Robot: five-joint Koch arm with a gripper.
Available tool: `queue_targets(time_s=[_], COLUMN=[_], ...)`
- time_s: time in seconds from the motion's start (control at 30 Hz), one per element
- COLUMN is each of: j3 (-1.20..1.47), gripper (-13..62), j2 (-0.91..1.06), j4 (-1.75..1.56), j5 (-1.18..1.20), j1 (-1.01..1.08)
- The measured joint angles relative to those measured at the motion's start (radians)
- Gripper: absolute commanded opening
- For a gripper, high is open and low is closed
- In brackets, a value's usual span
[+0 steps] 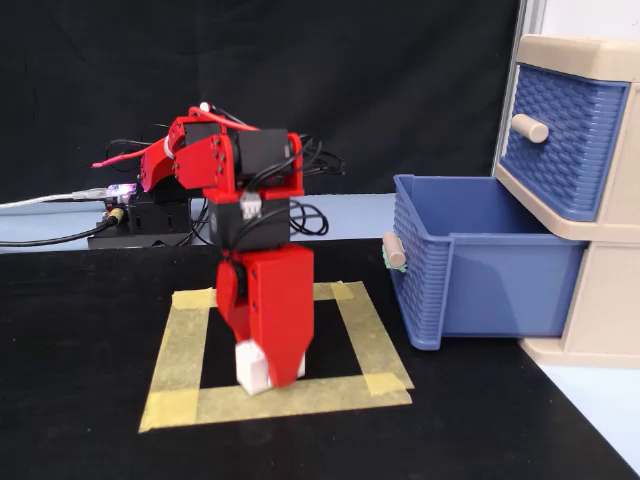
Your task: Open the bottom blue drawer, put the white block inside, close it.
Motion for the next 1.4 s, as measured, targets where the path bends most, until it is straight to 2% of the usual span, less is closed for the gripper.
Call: queue_targets(time_s=[0.13, 0.27, 0.43, 0.57, 0.87, 0.9, 1.0, 1.03, 1.17, 1.33, 1.4], j3=[-0.003, -0.009, -0.009, -0.009, -0.008, -0.008, -0.008, -0.008, -0.008, -0.025, -0.031], gripper=[-7.9, -7.9, -7.8, -7.8, -6.8, -1.8, 30.5, 34.2, 34.4, 34.6, 34.5], j2=[0.272, 0.466, 0.471, 0.433, 0.261, 0.232, 0.207, 0.209, 0.227, 0.472, 0.512], j4=[0.026, 0.009, -0.184, -0.262, -0.21, -0.21, -0.21, -0.21, -0.199, -0.026, 0.035], j5=[0.002, -0.018, -0.048, -0.043, 0.152, 0.172, 0.209, 0.219, 0.225, 0.229, 0.267], j1=[-0.083, -0.411, -0.64, -0.658, -0.627, -0.609, -0.58, -0.574, -0.584, -0.574, -0.575])
